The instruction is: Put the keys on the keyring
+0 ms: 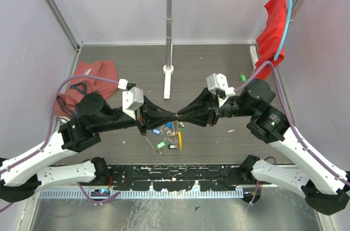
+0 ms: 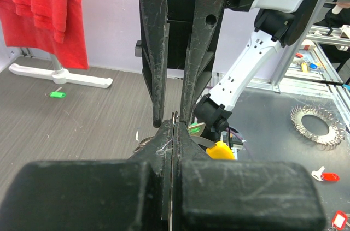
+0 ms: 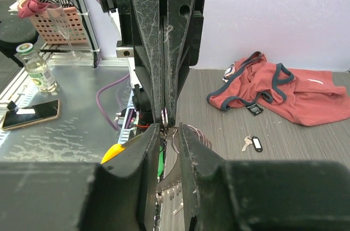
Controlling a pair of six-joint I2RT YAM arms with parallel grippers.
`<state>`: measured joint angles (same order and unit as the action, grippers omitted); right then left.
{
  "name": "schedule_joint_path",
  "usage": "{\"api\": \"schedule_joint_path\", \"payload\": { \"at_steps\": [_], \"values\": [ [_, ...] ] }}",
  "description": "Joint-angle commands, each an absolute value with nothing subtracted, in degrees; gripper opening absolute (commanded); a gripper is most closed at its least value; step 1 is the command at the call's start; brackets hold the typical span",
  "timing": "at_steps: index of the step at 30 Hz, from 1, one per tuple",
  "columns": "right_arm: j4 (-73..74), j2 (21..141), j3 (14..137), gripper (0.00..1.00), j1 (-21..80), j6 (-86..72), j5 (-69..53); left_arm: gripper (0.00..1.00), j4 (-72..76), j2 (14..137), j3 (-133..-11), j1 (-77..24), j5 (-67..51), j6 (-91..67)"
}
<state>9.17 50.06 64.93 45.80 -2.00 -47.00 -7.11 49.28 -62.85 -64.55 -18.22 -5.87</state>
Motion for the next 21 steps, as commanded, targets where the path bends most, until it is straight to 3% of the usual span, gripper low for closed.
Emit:
{"api": "schedule_joint_path", "payload": {
  "at_steps": [1, 4, 7, 12, 15, 19, 21],
  "values": [
    [8.0, 49.9, 65.3, 0.24, 46.1, -1.4, -46.3, 0.0, -4.0, 48.7, -63.1, -64.7, -18.8, -6.0],
    [8.2, 49.8, 65.4, 0.17, 46.1, -1.2, -46.1, 0.0, -4.0, 48.6, -63.1, -64.7, -18.9, -6.0],
    [8.8, 49.7, 65.6, 0.02, 46.1, -0.9, -45.8, 0.0, -4.0, 48.5, -63.0, -64.7, -18.7, -6.0],
    [12.4, 49.8, 67.1, 0.01, 46.1, 1.2, -44.8, 0.0, -4.4, 48.5, -63.2, -64.7, -18.9, -6.0],
    [19.2, 51.2, 70.7, 0.01, 46.1, 4.6, -44.2, 0.15, -7.1, 48.6, -64.3, -64.7, -18.7, -5.1],
    [32.4, 55.0, 78.4, 0.01, 46.1, 8.9, -42.5, 0.42, -14.3, 48.9, -67.7, -64.7, -18.0, -2.5],
    [37.2, 55.9, 80.7, 0.01, 46.4, 9.9, -40.6, 0.48, -17.9, 49.0, -69.2, -64.7, -17.1, -1.3]
  ]
}}
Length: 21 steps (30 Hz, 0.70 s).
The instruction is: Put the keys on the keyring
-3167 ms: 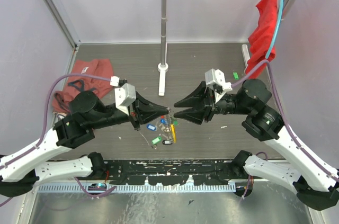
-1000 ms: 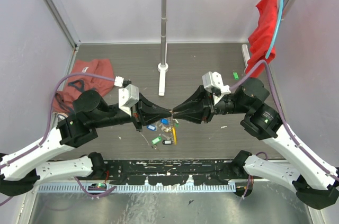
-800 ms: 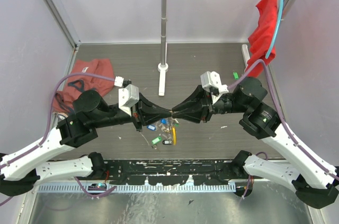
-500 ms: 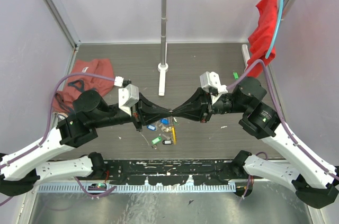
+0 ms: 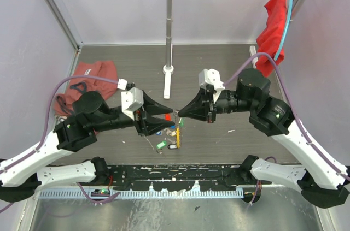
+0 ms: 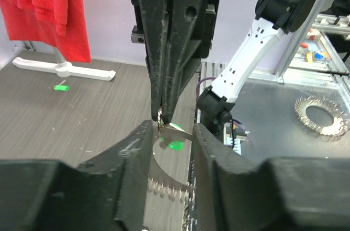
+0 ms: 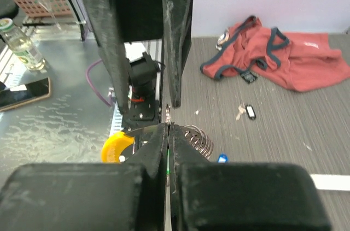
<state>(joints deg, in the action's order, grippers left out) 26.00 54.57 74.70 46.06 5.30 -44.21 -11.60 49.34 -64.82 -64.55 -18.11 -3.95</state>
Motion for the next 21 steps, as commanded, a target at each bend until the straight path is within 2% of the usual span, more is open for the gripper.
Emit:
{"api": "schedule_joint_path", "payload": {
  "at_steps": [1, 5, 13, 21],
  "values": [
    [39.1, 56.2, 81.8, 0.01, 46.8, 10.2, -38.8, 0.51, -19.2, 48.9, -69.7, -64.7, -16.5, -0.6],
    [49.1, 58.8, 87.6, 0.01, 51.0, 11.6, -31.0, 0.57, -21.5, 48.6, -70.6, -64.7, -14.8, 0.5],
    [60.1, 67.1, 98.1, 0.01, 69.1, 9.8, -9.7, 0.58, -21.9, 51.2, -70.3, -64.7, -16.6, 0.6],
    [62.3, 68.2, 101.5, 0.01, 70.9, 9.9, -4.2, 0.61, -22.2, 50.9, -70.0, -64.7, -19.0, 0.9]
  ]
}}
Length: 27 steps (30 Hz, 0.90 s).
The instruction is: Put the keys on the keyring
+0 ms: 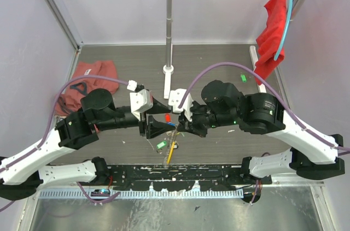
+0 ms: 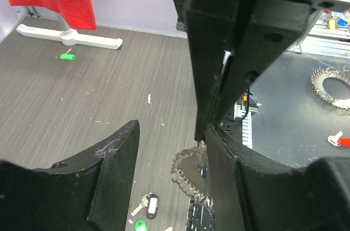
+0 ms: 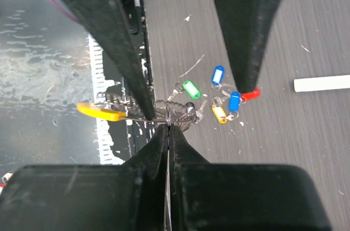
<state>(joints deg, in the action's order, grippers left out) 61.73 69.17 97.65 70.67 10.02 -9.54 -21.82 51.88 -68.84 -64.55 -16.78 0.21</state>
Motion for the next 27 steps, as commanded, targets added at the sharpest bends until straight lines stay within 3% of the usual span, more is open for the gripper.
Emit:
{"api": "schedule_joint_path", "payload": {
  "at_steps": [1, 4, 13, 22, 27],
  "values": [
    [62.5, 68.4, 101.6, 0.01, 70.9, 10.1, -3.9, 0.65, -22.2, 50.8, -69.9, -64.7, -19.2, 0.9],
    [62.8, 68.8, 102.1, 0.01, 70.9, 10.7, -3.8, 0.68, -22.3, 51.0, -70.0, -64.7, -19.7, 0.9],
    [62.1, 69.2, 103.1, 0.01, 70.9, 11.9, -6.6, 0.44, -23.4, 53.7, -71.3, -64.7, -22.8, 1.3],
    [61.2, 68.7, 102.2, 0.01, 70.9, 11.9, -7.7, 0.32, -25.2, 55.4, -72.8, -64.7, -24.1, 2.3],
    [60.8, 68.3, 101.9, 0.01, 70.9, 11.9, -7.6, 0.2, -25.4, 55.3, -72.8, -64.7, -24.1, 2.4]
  ]
}}
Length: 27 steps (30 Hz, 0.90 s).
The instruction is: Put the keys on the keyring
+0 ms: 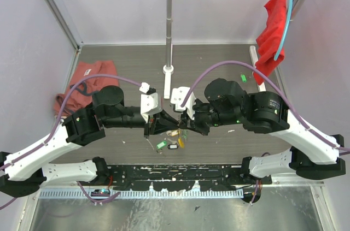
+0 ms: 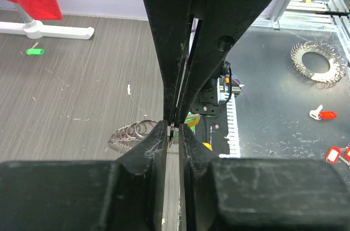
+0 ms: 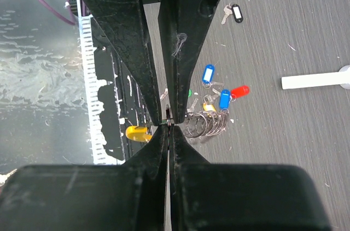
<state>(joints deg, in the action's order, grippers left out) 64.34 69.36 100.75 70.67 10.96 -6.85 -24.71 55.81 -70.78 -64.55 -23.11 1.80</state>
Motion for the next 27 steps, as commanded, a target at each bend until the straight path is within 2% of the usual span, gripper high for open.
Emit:
{"api": "schedule_joint_path", "payload": {
  "at_steps": [1, 4, 8, 12, 16, 21, 24, 25, 27],
  "values": [
    [60.7, 68.2, 101.9, 0.01, 70.9, 11.9, -7.6, 0.17, -25.4, 55.3, -72.9, -64.7, -24.1, 2.4],
    [60.1, 67.9, 101.6, 0.01, 70.9, 11.9, -7.3, 0.14, -25.4, 55.3, -72.6, -64.7, -24.0, 2.5],
    [59.7, 67.4, 101.1, 0.01, 70.9, 11.8, -7.0, 0.21, -25.5, 55.4, -72.7, -64.7, -24.3, 2.5],
    [59.4, 67.4, 100.9, 0.01, 70.9, 11.8, -6.9, 0.2, -25.6, 55.7, -72.6, -64.6, -24.8, 2.7],
    [59.1, 67.0, 100.6, 0.01, 70.9, 11.7, -6.7, 0.16, -25.8, 56.0, -72.8, -64.7, -24.9, 2.7],
    [59.0, 67.0, 100.0, 0.01, 70.9, 11.7, -6.2, 0.01, -25.8, 55.7, -72.9, -64.7, -24.8, 2.7],
    [58.1, 66.5, 99.1, 0.01, 70.9, 11.4, -5.2, 0.0, -25.1, 55.4, -72.7, -64.7, -24.1, 2.6],
    [57.6, 66.2, 98.9, 0.02, 70.9, 11.2, -4.5, 0.0, -24.6, 55.1, -72.4, -64.7, -23.6, 2.3],
    [55.4, 65.0, 97.6, 0.16, 70.9, 10.8, -3.4, 0.0, -23.0, 54.1, -71.4, -64.7, -22.4, 1.7]
  ]
}}
